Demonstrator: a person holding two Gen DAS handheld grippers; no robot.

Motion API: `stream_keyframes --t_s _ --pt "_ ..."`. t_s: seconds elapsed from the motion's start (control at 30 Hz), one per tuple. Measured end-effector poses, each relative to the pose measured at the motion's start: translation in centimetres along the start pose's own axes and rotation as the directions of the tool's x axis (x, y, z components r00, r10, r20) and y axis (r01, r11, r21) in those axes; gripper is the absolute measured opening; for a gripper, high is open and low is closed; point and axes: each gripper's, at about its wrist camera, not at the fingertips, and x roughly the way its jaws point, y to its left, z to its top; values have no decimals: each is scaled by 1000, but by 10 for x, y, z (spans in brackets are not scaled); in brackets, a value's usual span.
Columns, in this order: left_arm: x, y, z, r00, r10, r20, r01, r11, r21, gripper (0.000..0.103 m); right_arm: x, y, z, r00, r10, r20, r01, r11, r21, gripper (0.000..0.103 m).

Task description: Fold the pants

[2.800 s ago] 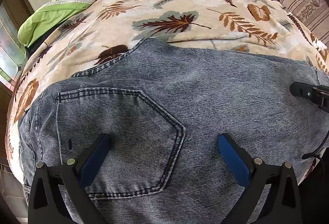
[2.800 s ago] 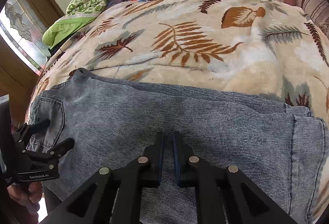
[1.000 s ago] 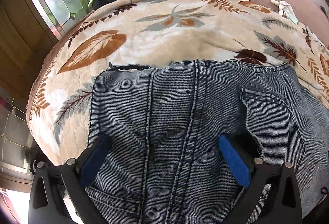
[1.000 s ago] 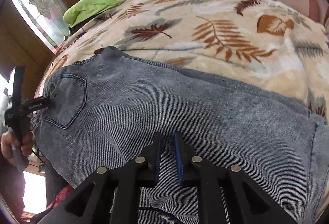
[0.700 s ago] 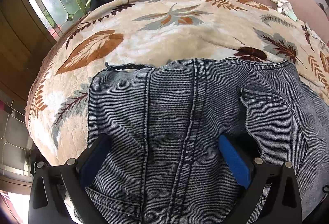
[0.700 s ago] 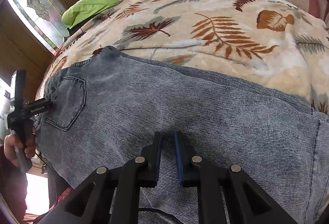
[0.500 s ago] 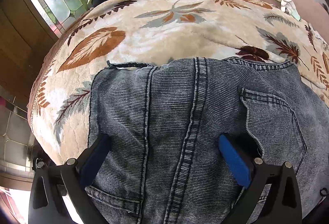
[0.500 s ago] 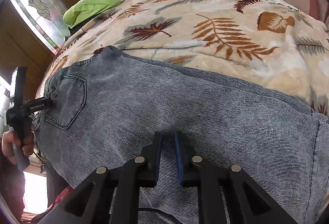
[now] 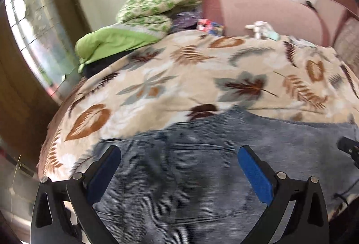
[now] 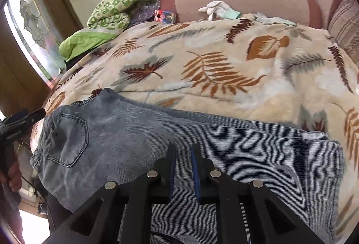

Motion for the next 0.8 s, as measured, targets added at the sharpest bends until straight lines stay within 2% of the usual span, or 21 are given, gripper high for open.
stream_keyframes --t_s 0.13,0.27,0.43,0.5,0.57,0.63,0.73,0.8 --pt "6 -39 -5 998 -62 -31 64 996 66 103 0 -2 -2 1000 9 -30 -9 1000 0 16" --pt "17 -68 -11 986 -133 -96 142 985 93 103 4 -2 -6 998 19 -61 -20 1000 -13 16" --pt "33 -101 -25 971 -165 -171 192 969 156 103 16 -6 -15 990 24 -138 -28 999 -23 17" --pt "46 -109 -31 966 -148 -214 187 967 175 103 21 -10 -20 986 30 -164 -33 999 -16 19" --pt "62 -112 -39 948 -144 -284 198 965 173 103 20 -13 -21 986 51 -159 -53 999 -12 20" --pt "63 -105 -38 942 -184 -281 225 967 122 103 19 -17 -22 984 70 -163 -71 997 2 20" --pt "60 -103 -36 940 -171 -294 217 967 133 103 9 -27 -22 981 111 -159 -108 994 26 21" --pt "57 -103 -35 941 -169 -295 214 968 128 103 -3 -43 -18 984 131 -120 -123 990 69 21"
